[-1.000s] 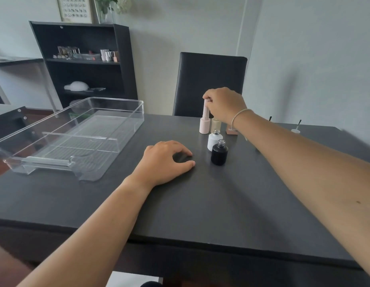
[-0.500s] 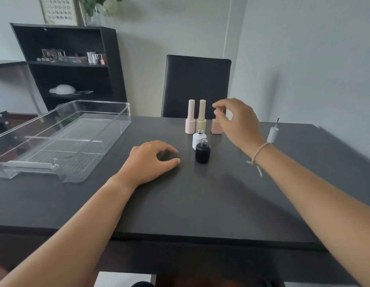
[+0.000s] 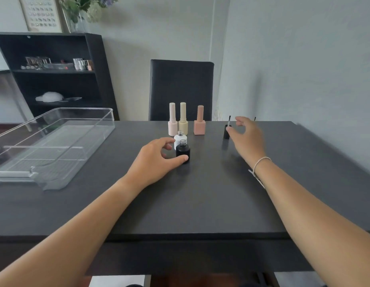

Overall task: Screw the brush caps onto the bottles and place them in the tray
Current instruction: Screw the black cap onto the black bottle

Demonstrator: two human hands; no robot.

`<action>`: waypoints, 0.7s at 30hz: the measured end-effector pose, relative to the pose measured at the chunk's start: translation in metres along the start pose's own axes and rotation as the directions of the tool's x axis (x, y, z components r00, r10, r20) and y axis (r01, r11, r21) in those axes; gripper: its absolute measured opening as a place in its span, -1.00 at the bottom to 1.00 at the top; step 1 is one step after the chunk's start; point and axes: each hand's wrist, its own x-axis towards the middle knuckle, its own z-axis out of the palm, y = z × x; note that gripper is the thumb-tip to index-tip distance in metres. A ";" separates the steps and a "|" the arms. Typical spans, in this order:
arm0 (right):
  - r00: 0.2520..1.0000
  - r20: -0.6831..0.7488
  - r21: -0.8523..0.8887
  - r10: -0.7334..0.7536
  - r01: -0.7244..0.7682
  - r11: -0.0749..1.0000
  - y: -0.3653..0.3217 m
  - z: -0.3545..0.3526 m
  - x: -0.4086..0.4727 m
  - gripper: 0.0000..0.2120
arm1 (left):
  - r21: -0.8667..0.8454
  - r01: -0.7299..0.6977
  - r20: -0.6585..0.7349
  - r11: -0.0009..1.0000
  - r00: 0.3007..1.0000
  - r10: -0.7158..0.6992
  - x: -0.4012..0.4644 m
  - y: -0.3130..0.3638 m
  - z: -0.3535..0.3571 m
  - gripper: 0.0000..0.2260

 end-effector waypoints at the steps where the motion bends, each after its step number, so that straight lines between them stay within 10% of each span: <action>1: 1.000 0.017 -0.009 0.014 -0.014 1.000 0.001 0.003 0.001 -0.61 | 0.000 0.011 0.002 1.000 1.000 -0.011 0.001 0.002 0.003 -0.48; 21: 0.988 0.130 -0.033 0.084 -0.080 0.996 0.002 0.019 0.010 -0.86 | -0.092 0.039 -0.026 0.995 0.999 -0.041 0.002 0.007 0.012 -0.68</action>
